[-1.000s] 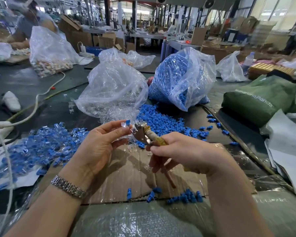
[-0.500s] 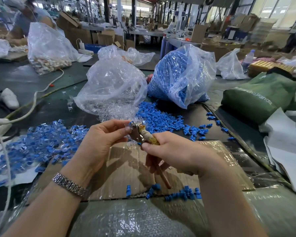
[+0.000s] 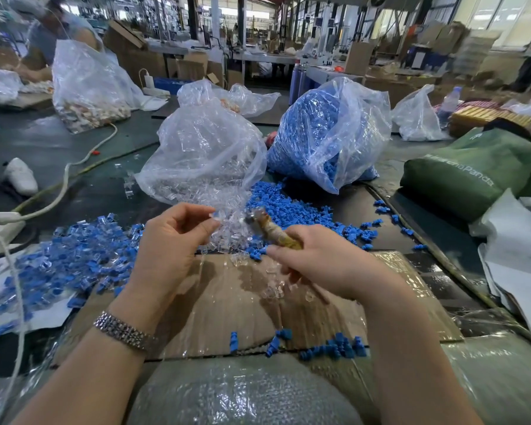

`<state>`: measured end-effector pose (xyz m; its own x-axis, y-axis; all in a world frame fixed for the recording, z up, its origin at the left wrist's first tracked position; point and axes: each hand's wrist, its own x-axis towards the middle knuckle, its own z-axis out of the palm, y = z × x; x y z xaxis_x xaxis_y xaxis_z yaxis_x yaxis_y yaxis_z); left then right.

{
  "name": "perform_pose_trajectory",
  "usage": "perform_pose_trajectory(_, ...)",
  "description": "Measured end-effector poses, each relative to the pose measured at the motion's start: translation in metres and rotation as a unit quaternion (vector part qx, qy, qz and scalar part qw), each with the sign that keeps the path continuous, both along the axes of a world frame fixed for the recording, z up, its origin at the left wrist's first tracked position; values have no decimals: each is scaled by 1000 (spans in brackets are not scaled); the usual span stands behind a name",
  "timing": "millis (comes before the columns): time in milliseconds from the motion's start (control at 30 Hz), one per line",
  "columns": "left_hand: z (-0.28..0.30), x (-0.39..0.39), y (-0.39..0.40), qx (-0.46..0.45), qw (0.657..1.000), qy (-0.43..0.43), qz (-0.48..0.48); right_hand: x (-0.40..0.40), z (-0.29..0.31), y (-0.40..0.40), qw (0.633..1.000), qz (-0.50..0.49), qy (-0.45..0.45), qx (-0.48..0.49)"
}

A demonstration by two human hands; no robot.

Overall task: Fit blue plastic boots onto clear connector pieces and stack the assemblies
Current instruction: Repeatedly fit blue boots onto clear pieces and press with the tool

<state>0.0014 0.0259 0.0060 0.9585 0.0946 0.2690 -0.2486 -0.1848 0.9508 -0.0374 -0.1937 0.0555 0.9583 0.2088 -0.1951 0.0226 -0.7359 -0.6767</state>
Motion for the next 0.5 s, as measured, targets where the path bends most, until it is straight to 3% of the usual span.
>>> perform_pose_trajectory(100, -5, 5, 11, 177, 975, -21, 134, 10, -6, -20, 985, -109, -49, -127)
perform_pose_trajectory(233, -8, 4, 11, 383, 895, -12, 226, 16, -26, -35, 954, -214, -17, -211)
perform_pose_trajectory(300, -9, 2, 4, 396, 898, -48, 185, 16, -34, -38, 943, -236, 8, -237)
perform_pose_trajectory(400, -13, 0, -11, 387, 919, -73, 23, 16, -37, -37, 934, -236, 22, -267)
perform_pose_trajectory(500, -20, 0, -20, 441, 894, -47, -67, 16, -38, -35, 925, -234, 27, -300)
